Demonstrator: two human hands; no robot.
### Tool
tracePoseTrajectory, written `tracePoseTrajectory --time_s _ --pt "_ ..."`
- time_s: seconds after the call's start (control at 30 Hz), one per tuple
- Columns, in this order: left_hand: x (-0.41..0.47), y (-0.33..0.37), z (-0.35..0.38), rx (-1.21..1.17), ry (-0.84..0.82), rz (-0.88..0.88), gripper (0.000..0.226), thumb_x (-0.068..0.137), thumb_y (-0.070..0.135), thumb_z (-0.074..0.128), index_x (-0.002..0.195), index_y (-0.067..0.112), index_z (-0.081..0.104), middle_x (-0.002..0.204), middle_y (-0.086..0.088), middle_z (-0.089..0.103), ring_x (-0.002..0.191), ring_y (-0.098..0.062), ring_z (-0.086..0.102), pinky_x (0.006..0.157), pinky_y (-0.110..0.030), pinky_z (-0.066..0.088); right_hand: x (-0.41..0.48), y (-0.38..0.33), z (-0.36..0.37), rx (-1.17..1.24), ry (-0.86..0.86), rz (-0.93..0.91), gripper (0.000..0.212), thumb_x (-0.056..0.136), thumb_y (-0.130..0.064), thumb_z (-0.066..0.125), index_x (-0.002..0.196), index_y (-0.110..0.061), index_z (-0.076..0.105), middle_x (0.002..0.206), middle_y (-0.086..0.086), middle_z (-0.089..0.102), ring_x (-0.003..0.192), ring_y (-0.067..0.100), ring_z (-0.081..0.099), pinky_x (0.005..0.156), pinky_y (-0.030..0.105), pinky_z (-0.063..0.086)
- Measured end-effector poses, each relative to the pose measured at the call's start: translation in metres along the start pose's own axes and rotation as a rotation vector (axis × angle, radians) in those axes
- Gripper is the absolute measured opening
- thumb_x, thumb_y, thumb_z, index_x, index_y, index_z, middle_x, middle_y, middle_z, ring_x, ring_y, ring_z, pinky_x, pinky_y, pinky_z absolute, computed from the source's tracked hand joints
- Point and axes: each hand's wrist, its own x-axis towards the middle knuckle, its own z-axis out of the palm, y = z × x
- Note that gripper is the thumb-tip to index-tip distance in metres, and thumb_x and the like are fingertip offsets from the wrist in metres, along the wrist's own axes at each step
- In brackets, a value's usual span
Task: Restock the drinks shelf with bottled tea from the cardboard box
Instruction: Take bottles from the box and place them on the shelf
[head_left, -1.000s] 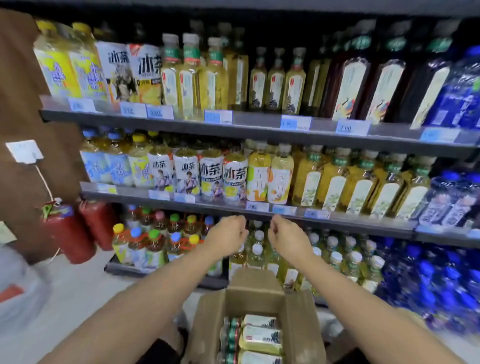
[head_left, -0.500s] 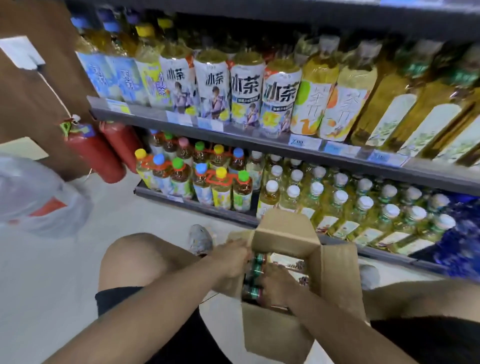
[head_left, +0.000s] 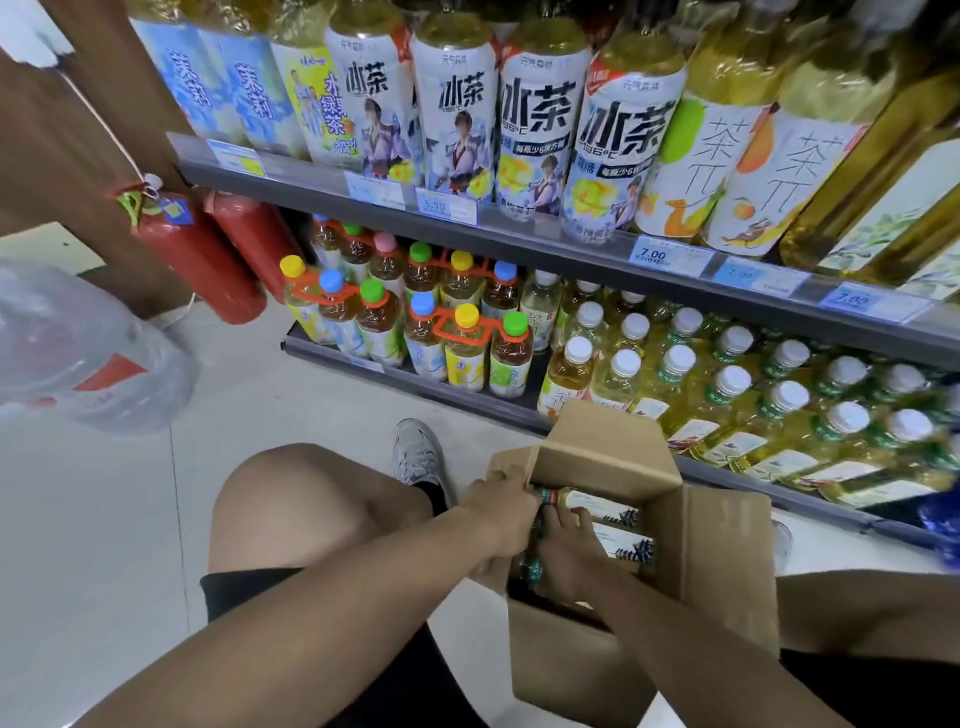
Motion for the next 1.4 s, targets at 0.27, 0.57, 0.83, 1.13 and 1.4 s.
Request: tracePoseTrajectory --time_s 0.27,0.57,0.83,1.13,1.4 --pt "0.008 0.006 -0.005 -0.162 -0.011 -0.075 0.044 0.09 0.029 0.065 0.13 0.013 0.057 0.14 -0.017 0.038 0.125 -0.04 0.043 0.095 -0.044 0.045 -0.032 0.017 -0.023 0.265 0.294 0.035 0.063 0.073 -0.06 0.057 0.129 -0.032 0.058 0.135 0.01 0.037 0.13 0.035 0.032 0.109 0.052 0.024" --pt "0.003 0.03 -0.013 -0.657 0.183 0.017 0.034 0.086 0.044 0.07 0.11 0.02 0.062 0.107 -0.001 0.065 0.102 -0.022 0.06 0.08 -0.036 0.047 -0.059 0.053 -0.032 0.639 0.417 0.21 0.059 0.068 -0.068 0.051 0.116 -0.037 0.062 0.116 0.008 0.044 0.119 0.034 0.041 0.091 0.043 0.044" --pt "0.005 0.043 -0.013 -0.534 0.188 -0.049 0.037 0.088 0.039 0.067 0.111 0.01 0.057 0.114 -0.015 0.064 0.104 -0.031 0.061 0.08 -0.037 0.049 -0.093 0.085 -0.027 0.631 0.412 0.202 0.033 0.097 -0.041 0.053 0.129 -0.049 0.054 0.135 0.001 0.043 0.121 0.027 0.052 0.093 0.039 0.047" --pt "0.014 0.074 -0.002 -0.597 0.21 -0.022 0.044 0.085 0.043 0.072 0.118 0.02 0.053 0.119 -0.005 0.06 0.103 -0.023 0.059 0.082 -0.035 0.048 -0.1 0.089 -0.018 0.461 0.445 0.191 0.05 0.106 -0.036 0.037 0.15 -0.05 0.02 0.137 0.009 0.032 0.115 0.026 0.052 0.074 0.031 0.043" --pt "0.024 0.083 -0.007 -0.567 0.242 -0.059 0.023 0.084 0.033 0.07 0.1 0.02 0.059 0.109 -0.006 0.058 0.098 -0.025 0.06 0.083 -0.039 0.052 -0.08 0.103 -0.035 0.737 0.539 0.33 0.061 0.09 -0.034 0.067 0.141 -0.028 0.036 0.125 0.007 0.058 0.096 0.029 0.065 0.069 0.037 0.051"
